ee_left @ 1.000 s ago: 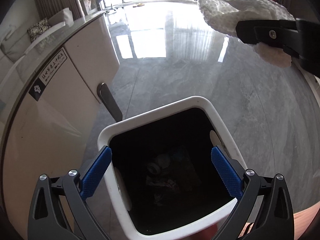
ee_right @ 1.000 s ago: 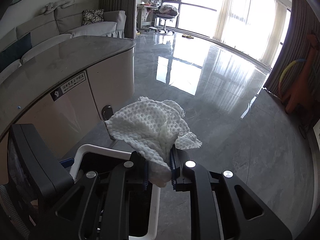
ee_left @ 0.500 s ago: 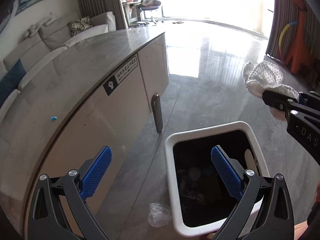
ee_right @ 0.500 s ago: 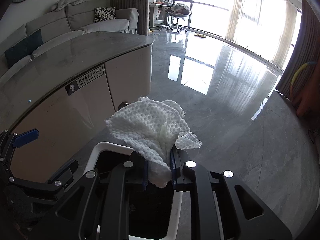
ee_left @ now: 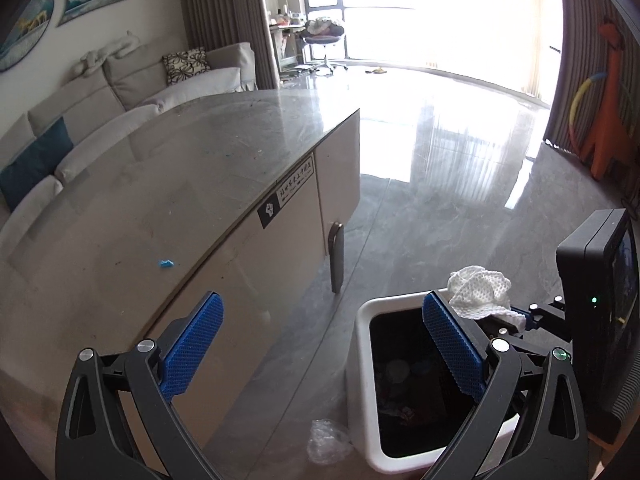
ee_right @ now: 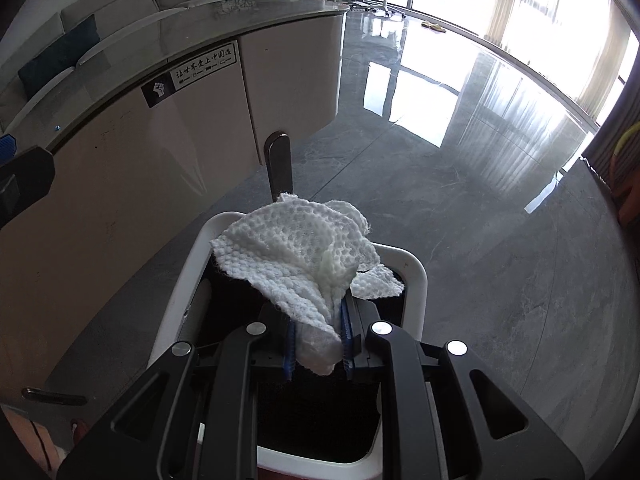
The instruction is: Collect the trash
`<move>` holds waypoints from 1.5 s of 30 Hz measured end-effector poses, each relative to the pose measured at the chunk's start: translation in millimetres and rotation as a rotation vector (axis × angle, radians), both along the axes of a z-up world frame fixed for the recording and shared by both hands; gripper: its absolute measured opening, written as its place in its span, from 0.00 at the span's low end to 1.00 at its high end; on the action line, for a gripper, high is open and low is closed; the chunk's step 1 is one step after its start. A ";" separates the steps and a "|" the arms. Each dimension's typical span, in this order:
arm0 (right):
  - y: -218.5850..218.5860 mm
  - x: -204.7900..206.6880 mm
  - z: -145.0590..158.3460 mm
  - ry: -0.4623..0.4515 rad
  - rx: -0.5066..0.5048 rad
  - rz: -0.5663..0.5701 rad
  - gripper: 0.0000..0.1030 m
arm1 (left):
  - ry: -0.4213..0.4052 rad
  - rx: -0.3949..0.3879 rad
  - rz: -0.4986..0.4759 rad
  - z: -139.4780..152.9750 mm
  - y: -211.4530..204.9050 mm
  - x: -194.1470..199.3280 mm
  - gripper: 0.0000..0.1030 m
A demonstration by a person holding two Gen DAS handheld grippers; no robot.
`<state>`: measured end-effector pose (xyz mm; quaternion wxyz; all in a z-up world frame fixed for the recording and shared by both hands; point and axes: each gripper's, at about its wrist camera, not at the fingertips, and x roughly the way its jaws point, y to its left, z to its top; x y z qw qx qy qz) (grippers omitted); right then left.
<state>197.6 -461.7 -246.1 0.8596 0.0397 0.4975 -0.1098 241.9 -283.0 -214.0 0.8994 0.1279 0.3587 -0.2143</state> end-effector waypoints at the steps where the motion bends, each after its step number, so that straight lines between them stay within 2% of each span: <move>1: -0.4 1.6 -3.1 0.012 0.003 -0.001 0.18 | 0.002 -0.006 0.000 1.5 -0.2 -0.2 0.96; 5: -0.5 5.2 -12.8 0.059 0.014 0.003 0.22 | -0.012 0.002 -0.009 5.5 -2.5 -1.9 0.96; 7: 3.6 9.4 -14.6 0.065 0.014 0.015 0.39 | -0.019 0.003 -0.016 8.0 -3.8 -3.2 0.96; 8: 5.7 11.3 -16.0 0.074 0.010 0.027 0.72 | -0.023 0.003 -0.018 9.1 -4.5 -3.7 0.96; 9: 7.2 10.7 -13.9 0.069 -0.010 0.032 0.97 | -0.024 0.003 -0.019 9.4 -5.4 -4.2 0.96; 13: 16.7 15.9 -8.7 0.037 -0.101 0.041 0.96 | -0.028 0.002 -0.024 10.5 -7.5 -6.3 0.96; 24: 4.1 11.6 19.8 -0.073 -0.082 -0.032 0.96 | -0.061 0.009 -0.031 24.5 -5.9 -18.1 0.96; 32: 10.3 -2.0 69.2 -0.265 -0.083 -0.053 0.96 | -0.101 -0.002 -0.003 43.6 5.4 -26.1 0.96; 38: 37.8 -10.1 109.4 -0.410 -0.113 -0.004 0.96 | -0.144 -0.030 0.056 63.4 36.8 -31.1 0.96; 45: 109.4 -2.5 148.2 -0.548 -0.121 0.135 0.96 | -0.219 -0.076 0.232 97.6 113.4 -36.5 0.96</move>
